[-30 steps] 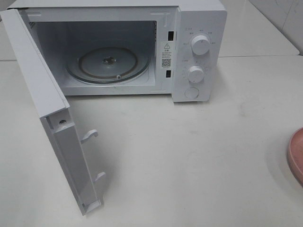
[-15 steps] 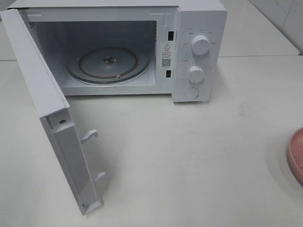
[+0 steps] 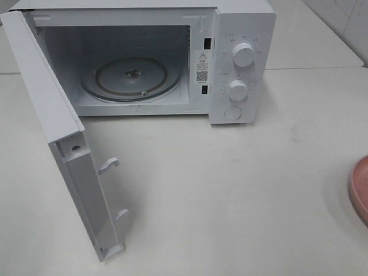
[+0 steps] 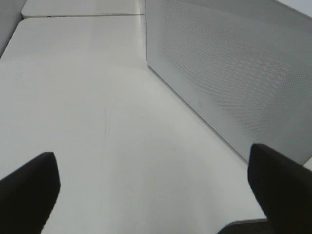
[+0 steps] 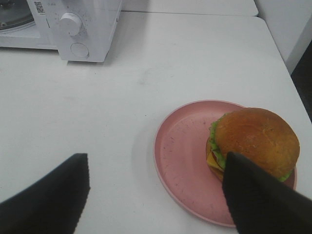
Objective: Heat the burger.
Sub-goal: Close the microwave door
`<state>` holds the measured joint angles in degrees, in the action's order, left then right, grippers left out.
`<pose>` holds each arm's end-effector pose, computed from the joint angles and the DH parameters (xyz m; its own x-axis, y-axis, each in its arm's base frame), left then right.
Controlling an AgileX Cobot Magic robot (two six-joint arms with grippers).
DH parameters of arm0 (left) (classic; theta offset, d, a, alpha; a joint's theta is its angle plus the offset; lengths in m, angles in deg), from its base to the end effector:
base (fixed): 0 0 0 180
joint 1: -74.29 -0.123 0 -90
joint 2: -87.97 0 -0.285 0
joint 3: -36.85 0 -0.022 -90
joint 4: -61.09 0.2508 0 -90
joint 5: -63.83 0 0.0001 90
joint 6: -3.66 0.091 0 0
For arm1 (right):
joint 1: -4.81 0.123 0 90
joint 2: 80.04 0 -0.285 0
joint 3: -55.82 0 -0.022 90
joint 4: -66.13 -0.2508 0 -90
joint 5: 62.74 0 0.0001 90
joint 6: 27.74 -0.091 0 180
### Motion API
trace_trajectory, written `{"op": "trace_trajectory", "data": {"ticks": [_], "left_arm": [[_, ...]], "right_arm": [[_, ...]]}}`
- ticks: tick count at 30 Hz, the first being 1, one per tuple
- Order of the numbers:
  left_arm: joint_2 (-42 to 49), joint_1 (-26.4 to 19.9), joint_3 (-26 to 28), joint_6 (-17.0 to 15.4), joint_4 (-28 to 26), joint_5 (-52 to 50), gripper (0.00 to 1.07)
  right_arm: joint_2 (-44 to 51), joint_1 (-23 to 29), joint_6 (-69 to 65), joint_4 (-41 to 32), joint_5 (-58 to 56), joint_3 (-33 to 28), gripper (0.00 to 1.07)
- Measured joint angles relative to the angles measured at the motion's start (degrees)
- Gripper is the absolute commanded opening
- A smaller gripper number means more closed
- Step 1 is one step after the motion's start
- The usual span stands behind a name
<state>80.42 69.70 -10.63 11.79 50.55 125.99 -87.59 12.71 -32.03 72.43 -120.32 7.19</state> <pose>-0.0083 -0.0154 0.2817 -0.4449 0.0189 -0.8954 0.0897 0.9957 -0.0235 -0.0022 -0.0088 0.2819 -0.3974 -0.0393 -0.9168 -0.0465 0.9987 -0.0226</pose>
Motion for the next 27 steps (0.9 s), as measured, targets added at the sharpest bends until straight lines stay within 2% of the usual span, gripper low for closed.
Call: {"op": "trace_trajectory", "data": {"ticks": [27], "left_arm": [[0.0, 0.0, 0.0, 0.0, 0.0, 0.0, 1.0]], "right_arm": [[0.0, 0.0, 0.0, 0.0, 0.0, 0.0, 0.74]]}}
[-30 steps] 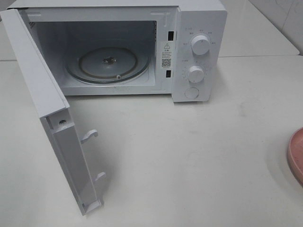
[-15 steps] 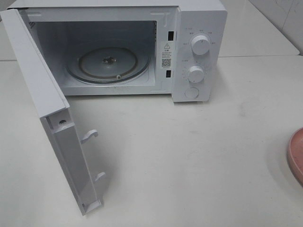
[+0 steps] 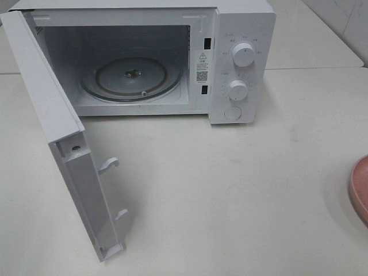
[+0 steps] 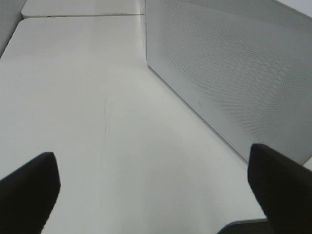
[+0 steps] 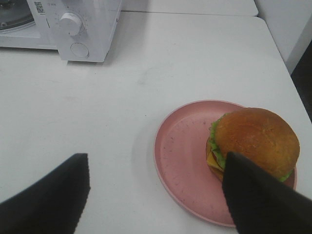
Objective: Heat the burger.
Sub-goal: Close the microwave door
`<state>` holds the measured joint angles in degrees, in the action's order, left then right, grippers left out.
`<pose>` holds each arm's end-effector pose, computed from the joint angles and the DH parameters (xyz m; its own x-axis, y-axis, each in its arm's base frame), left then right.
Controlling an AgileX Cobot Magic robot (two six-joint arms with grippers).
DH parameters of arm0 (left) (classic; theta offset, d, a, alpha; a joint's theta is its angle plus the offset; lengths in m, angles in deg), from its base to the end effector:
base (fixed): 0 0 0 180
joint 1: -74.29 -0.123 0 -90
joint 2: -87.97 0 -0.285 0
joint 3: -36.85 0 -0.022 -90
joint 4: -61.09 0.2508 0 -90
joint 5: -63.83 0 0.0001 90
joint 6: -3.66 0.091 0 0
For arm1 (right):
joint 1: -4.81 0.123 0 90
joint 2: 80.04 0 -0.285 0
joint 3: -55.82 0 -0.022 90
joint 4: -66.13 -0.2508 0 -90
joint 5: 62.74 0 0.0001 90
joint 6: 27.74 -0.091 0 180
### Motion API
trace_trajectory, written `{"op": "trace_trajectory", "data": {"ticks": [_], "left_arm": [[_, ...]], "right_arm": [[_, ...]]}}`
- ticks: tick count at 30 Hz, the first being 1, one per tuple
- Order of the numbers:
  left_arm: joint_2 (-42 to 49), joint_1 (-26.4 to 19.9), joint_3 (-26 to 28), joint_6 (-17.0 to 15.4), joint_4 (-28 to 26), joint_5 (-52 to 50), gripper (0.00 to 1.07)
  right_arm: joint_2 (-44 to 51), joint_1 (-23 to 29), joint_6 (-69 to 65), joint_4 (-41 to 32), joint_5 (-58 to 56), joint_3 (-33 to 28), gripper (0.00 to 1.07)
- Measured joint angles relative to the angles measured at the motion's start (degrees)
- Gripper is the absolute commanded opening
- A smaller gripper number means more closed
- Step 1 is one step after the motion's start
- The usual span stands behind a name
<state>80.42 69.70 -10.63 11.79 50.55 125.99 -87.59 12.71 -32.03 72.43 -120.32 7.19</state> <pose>-0.0083 -0.0154 0.2817 -0.4449 0.0189 -0.8954 0.0897 0.9957 -0.0235 -0.0022 -0.0088 0.2819 -0.3974 -0.0393 -0.9168 -0.0465 0.9987 -0.0226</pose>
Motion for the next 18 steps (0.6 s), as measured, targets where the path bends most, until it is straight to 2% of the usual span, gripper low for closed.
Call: {"op": "trace_trajectory", "data": {"ticks": [12, 15, 17, 18], "left_arm": [[-0.74, 0.0, 1.15, 0.0, 0.0, -0.34, 0.97], [-3.27, 0.0, 2.06, 0.0, 0.0, -2.58, 0.91], [-6.88, 0.0, 2.29, 0.0, 0.0, -5.84, 0.8], [-6.88, 0.0, 2.29, 0.0, 0.0, -5.84, 0.8]], "right_arm": [[0.0, 0.0, 0.0, 0.0, 0.0, 0.0, 0.74], [0.0, 0.0, 0.0, 0.0, 0.0, 0.0, 0.74], [0.0, 0.0, 0.0, 0.0, 0.0, 0.0, 0.74], [0.0, 0.0, 0.0, 0.0, 0.0, 0.0, 0.74]]}}
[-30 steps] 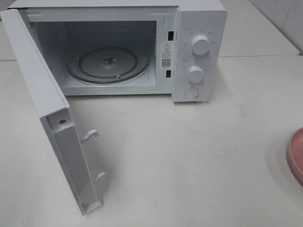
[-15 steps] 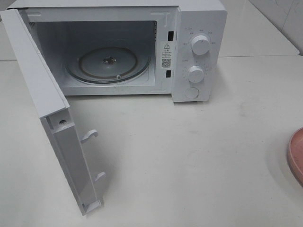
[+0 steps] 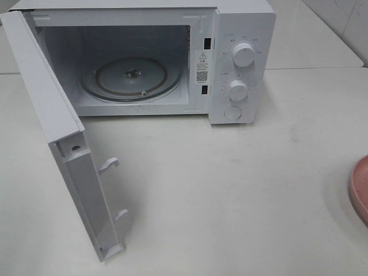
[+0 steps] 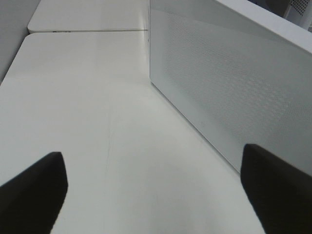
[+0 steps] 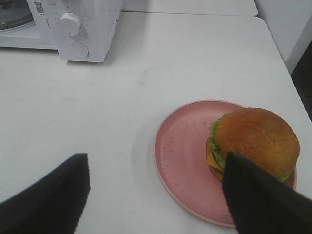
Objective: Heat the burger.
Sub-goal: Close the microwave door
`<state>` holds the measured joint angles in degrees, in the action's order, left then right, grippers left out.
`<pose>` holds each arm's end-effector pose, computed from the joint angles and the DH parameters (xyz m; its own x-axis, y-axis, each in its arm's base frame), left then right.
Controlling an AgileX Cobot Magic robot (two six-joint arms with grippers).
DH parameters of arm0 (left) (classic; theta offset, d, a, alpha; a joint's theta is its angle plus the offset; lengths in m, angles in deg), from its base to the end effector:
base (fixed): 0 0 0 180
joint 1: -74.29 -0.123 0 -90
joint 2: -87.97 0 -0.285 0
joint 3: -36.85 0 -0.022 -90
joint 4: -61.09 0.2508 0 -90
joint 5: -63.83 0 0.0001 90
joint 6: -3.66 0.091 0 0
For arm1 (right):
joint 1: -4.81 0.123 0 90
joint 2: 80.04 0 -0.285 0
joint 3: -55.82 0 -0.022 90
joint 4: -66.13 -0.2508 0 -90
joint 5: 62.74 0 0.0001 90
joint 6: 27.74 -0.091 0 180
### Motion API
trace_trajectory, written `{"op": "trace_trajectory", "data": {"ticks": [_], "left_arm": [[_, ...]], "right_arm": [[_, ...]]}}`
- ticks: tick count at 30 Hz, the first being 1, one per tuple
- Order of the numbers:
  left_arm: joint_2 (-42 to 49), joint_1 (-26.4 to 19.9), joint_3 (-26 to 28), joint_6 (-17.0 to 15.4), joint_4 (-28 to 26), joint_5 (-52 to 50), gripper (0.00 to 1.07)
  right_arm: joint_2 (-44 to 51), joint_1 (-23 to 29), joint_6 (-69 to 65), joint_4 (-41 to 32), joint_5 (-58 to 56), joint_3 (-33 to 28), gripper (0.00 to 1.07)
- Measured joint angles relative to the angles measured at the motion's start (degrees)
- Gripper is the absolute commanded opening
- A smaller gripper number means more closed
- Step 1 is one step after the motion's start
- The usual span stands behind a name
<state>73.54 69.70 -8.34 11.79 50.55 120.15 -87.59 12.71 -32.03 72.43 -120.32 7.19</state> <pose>0.0114 -0.0130 0.3010 -0.4264 0.0045 -0.9045 0.0746 0.9968 -0.0302 -0.0022 -0.0088 0.2819 -0.3974 -0.0393 -0.9168 -0.0465 0.9987 -0.0226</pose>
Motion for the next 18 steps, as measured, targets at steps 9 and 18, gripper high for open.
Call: {"op": "trace_trajectory", "data": {"ticks": [9, 18], "left_arm": [[-14.73, 0.0, 0.0, 0.0, 0.0, -6.13, 0.08], [-25.55, 0.0, -3.09, 2.12, -0.23, -20.97, 0.0]], "right_arm": [[0.0, 0.0, 0.0, 0.0, 0.0, 0.0, 0.74], [0.0, 0.0, 0.0, 0.0, 0.0, 0.0, 0.74]]}}
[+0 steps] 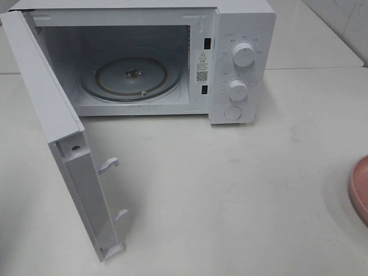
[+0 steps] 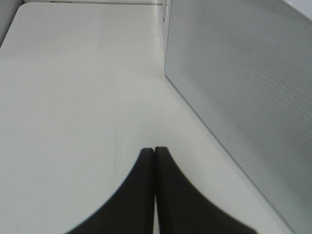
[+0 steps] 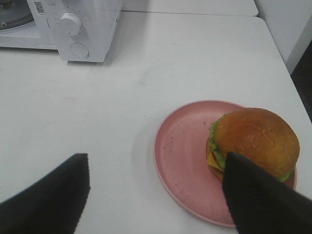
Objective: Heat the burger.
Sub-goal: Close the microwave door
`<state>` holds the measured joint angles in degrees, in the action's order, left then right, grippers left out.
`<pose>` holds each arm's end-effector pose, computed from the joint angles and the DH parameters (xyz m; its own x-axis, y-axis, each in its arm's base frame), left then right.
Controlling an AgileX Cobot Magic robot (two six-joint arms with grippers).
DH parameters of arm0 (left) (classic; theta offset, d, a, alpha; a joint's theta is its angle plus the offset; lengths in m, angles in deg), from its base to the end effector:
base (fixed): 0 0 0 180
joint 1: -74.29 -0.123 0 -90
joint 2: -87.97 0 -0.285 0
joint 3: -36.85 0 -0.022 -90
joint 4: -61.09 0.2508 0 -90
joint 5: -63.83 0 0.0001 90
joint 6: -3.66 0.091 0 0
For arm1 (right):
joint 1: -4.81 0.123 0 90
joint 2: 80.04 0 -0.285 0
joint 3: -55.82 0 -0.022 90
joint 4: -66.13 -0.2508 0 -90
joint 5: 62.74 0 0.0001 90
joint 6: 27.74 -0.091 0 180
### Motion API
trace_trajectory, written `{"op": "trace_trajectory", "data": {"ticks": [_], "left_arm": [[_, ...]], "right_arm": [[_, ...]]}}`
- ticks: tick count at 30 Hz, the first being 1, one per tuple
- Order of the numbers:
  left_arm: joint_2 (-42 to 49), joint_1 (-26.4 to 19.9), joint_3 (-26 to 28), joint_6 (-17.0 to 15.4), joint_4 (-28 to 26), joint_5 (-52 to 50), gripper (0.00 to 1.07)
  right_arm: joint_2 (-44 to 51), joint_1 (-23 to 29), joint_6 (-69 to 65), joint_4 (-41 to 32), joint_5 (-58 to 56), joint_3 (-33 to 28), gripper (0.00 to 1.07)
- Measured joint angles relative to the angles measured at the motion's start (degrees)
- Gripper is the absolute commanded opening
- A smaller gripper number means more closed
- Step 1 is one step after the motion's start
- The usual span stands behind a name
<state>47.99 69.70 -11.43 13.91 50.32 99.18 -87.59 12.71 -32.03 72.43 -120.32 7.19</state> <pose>0.1078 -0.0012 0.2862 -0.5444 -0.0188 -0.8386 0.0243 0.9990 -0.0382 -0.0022 -0.0088 0.2819 -0.3974 -0.0393 -0.9168 -0.0465 0.9987 -0.0226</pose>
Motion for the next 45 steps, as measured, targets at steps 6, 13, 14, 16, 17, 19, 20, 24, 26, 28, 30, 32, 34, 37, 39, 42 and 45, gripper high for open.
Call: {"op": "trace_trajectory", "data": {"ticks": [6, 13, 14, 16, 17, 19, 20, 24, 26, 28, 30, 32, 34, 37, 39, 42, 45], "left_arm": [[-2.98, 0.0, -3.95, 3.27, -1.38, -10.89, 0.0], [-12.26, 0.0, -10.31, 8.77, -3.09, -32.66, 0.0], [-12.26, 0.0, -10.31, 8.77, -3.09, -32.66, 0.0], [-17.99, 0.0, -12.66, 8.71, -3.27, -43.89, 0.0], [-17.99, 0.0, -12.66, 8.71, -3.27, -43.89, 0.0], [-21.6, 0.0, -14.32, 7.45, -1.2, -54.14, 0.0], [-21.6, 0.0, -14.32, 7.45, -1.2, -54.14, 0.0], [-26.53, 0.0, -15.87, 0.63, 4.81, -63.88, 0.0], [-28.99, 0.0, -15.99, -4.58, 8.59, -66.52, 0.0], [-31.17, 0.0, -15.99, -8.59, 12.26, -68.81, 0.0], [-32.31, 0.0, -15.99, -10.26, 14.04, -69.79, 0.0], [-36.1, 0.0, -15.99, -15.36, 18.96, -72.88, 0.0], [-37.01, 0.0, -15.99, -16.67, 20.28, -73.57, 0.0], [-39.94, 0.0, -15.36, -21.66, 28.36, -76.72, 0.0], [-40.68, 0.0, -15.18, -22.86, 30.65, -78.09, 0.0], [-42.57, 0.0, -14.27, -26.36, 36.1, -81.25, 0.0], [-44.75, 1.09, -13.06, -28.42, 39.99, -82.85, 0.0]], "right_arm": [[0.0, 0.0, 0.0, 0.0, 0.0, 0.0, 0.74], [0.0, 0.0, 0.0, 0.0, 0.0, 0.0, 0.74], [0.0, 0.0, 0.0, 0.0, 0.0, 0.0, 0.74], [0.0, 0.0, 0.0, 0.0, 0.0, 0.0, 0.74], [0.0, 0.0, 0.0, 0.0, 0.0, 0.0, 0.74], [0.0, 0.0, 0.0, 0.0, 0.0, 0.0, 0.74], [0.0, 0.0, 0.0, 0.0, 0.0, 0.0, 0.74], [0.0, 0.0, 0.0, 0.0, 0.0, 0.0, 0.74], [0.0, 0.0, 0.0, 0.0, 0.0, 0.0, 0.74], [0.0, 0.0, 0.0, 0.0, 0.0, 0.0, 0.74], [0.0, 0.0, 0.0, 0.0, 0.0, 0.0, 0.74], [0.0, 0.0, 0.0, 0.0, 0.0, 0.0, 0.74], [0.0, 0.0, 0.0, 0.0, 0.0, 0.0, 0.74], [0.0, 0.0, 0.0, 0.0, 0.0, 0.0, 0.74], [0.0, 0.0, 0.0, 0.0, 0.0, 0.0, 0.74], [0.0, -0.06, 0.0, 0.0, 0.0, 0.0, 0.74], [0.0, -0.06, 0.0, 0.0, 0.0, 0.0, 0.74]]}}
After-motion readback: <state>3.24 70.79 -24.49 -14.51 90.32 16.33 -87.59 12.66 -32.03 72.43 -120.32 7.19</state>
